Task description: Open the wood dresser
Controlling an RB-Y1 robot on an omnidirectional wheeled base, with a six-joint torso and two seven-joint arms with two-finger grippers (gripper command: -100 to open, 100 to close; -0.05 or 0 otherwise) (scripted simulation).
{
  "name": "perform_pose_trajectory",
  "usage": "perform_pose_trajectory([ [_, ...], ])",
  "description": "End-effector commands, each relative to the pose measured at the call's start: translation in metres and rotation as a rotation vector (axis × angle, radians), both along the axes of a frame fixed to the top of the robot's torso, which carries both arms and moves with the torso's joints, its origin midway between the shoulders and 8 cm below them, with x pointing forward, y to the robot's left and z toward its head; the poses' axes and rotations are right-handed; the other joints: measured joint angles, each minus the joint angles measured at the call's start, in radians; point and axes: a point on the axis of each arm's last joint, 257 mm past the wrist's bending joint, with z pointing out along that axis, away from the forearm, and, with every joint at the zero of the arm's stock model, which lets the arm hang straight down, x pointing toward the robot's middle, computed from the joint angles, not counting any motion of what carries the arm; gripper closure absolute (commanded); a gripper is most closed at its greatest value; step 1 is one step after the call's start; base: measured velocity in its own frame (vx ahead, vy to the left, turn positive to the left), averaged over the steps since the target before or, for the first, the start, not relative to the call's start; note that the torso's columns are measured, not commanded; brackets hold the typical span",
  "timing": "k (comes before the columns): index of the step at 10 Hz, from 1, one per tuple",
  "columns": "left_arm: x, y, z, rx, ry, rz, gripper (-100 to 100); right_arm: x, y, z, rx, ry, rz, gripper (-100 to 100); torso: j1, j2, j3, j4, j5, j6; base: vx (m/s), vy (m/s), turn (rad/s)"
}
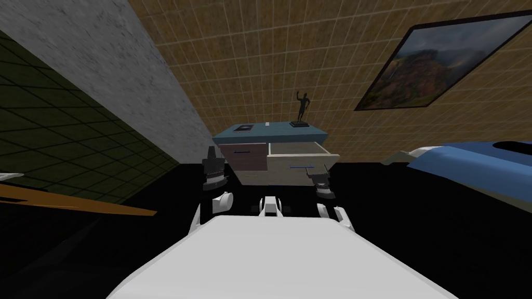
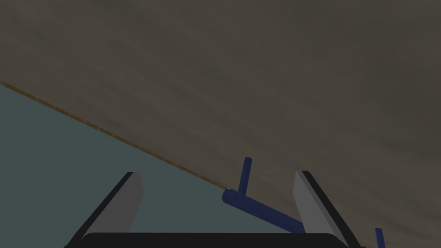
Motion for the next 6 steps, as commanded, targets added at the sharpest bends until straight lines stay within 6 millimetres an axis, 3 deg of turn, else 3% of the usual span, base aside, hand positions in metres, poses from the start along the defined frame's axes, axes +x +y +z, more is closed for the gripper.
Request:
perform_pose_trajectory([
  [1,0.0,0.0,0.0,0.0,0.0,0.0,0,0.014,-0.009,0.013,0.005,0.003,0.006,-100,-0.002,0.002,0.001,0.0,0.0,0.002,-0.034,0.041,0.002],
  [6,0.0,0.0,0.0,0.0,0.0,0.0,0,0.036,-0.027,0.042,0.01,0.001,0.008,-100,-0.002,0.011,0.006,0.008,0.004,0.006,-0.039,0.043,-0.008],
])
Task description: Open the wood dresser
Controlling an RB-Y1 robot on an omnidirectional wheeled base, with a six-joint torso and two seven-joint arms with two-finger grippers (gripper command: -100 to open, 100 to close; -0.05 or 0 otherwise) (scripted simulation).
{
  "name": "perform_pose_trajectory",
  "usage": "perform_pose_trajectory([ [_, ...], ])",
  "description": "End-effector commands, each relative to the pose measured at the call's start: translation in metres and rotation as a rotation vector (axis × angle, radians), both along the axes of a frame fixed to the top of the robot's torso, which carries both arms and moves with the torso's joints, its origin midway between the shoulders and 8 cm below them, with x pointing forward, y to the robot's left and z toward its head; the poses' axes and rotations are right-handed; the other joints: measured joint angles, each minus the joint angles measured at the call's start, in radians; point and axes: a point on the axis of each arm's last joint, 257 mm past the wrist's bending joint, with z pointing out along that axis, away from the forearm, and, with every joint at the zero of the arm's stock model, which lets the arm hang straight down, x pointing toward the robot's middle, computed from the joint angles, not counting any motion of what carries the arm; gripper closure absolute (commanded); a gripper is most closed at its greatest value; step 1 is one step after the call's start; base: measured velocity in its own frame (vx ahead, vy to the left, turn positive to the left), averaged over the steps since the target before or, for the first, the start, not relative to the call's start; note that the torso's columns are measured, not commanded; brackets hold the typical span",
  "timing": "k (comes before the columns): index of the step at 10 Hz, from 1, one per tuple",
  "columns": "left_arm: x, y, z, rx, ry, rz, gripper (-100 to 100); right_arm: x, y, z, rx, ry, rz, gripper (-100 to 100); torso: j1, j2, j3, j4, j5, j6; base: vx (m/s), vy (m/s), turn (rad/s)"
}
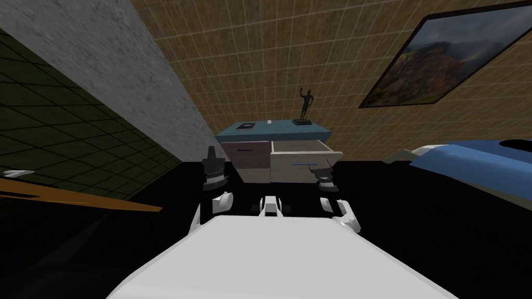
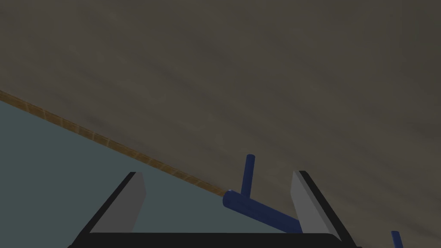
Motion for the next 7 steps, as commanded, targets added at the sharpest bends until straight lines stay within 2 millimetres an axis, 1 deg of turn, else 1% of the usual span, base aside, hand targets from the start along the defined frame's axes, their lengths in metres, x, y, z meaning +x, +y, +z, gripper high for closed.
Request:
perform_pose_trajectory([
  [1,0.0,0.0,0.0,0.0,0.0,0.0,0,0.006,-0.002,0.004,0.003,0.005,0.0,-100,0.001,0.003,0.002,0.003,0.002,0.0,-0.01,0.011,0.003],
  [2,0.0,0.0,0.0,0.0,0.0,0.0,0,0.007,-0.003,0.002,0.006,0.012,-0.003,0,0.001,0.003,0.002,0.0,0.0,-0.001,0.0,0.0,0.0],
  [7,0.0,0.0,0.0,0.0,0.0,0.0,0,0.005,-0.004,-0.007,0.009,0.032,-0.008,0,0.0,-0.005,-0.002,-0.005,-0.003,-0.003,0.0,0.0,0.0],
])
